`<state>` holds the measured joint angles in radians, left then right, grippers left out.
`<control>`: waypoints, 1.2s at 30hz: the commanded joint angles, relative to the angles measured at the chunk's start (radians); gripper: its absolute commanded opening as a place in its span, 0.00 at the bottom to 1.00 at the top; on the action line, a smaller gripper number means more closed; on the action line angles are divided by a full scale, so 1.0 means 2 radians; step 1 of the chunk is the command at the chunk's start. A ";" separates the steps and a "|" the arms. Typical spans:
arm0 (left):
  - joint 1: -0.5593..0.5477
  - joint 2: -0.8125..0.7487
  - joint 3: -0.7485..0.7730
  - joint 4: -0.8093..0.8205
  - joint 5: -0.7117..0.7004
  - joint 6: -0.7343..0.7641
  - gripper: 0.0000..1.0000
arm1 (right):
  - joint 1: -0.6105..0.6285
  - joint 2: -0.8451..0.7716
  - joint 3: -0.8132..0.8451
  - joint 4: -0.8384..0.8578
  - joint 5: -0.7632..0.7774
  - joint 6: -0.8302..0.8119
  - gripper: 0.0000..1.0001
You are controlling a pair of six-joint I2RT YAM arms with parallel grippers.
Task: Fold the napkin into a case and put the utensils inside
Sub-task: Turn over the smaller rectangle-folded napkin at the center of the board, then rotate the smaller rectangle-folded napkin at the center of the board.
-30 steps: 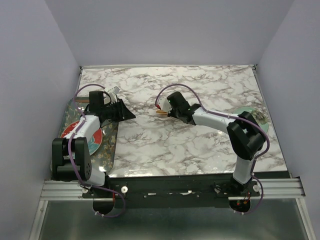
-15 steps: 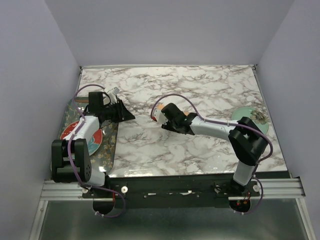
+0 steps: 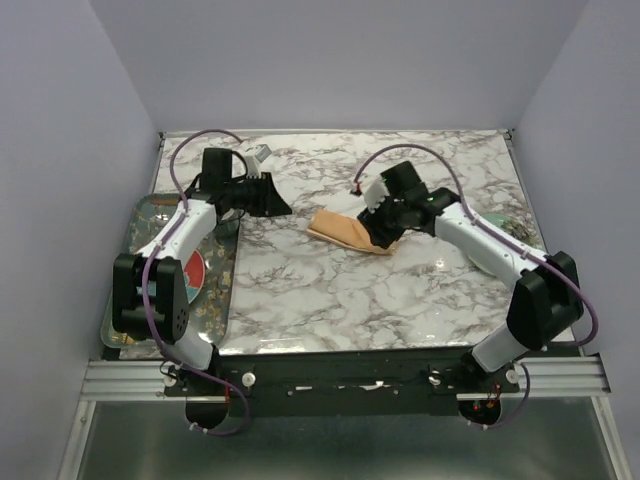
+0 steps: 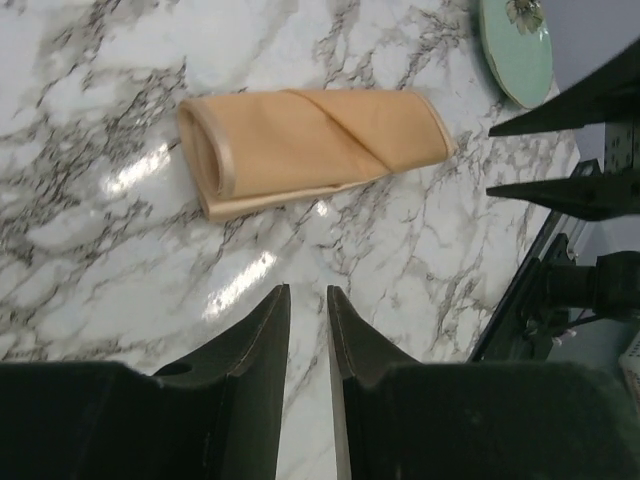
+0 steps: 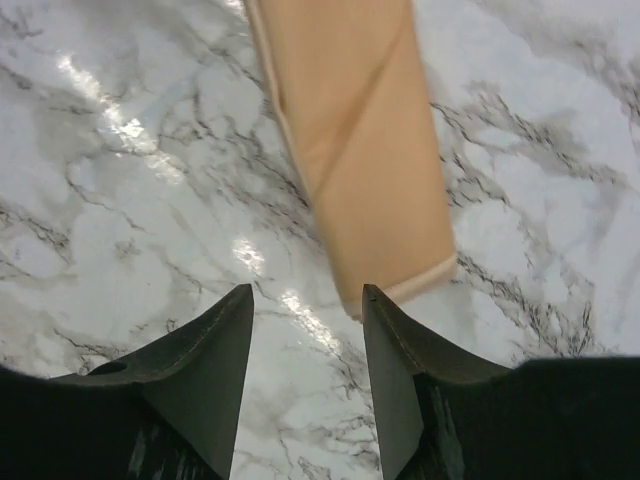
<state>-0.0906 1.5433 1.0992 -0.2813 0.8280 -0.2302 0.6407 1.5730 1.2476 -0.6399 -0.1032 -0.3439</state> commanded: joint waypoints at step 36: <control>-0.114 0.282 0.164 -0.142 -0.064 0.043 0.17 | -0.149 0.175 0.033 -0.128 -0.284 0.044 0.48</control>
<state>-0.3531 2.1021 1.4158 -0.5217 0.6933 -0.1982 0.3450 1.9579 1.3087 -0.8295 -0.6163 -0.2531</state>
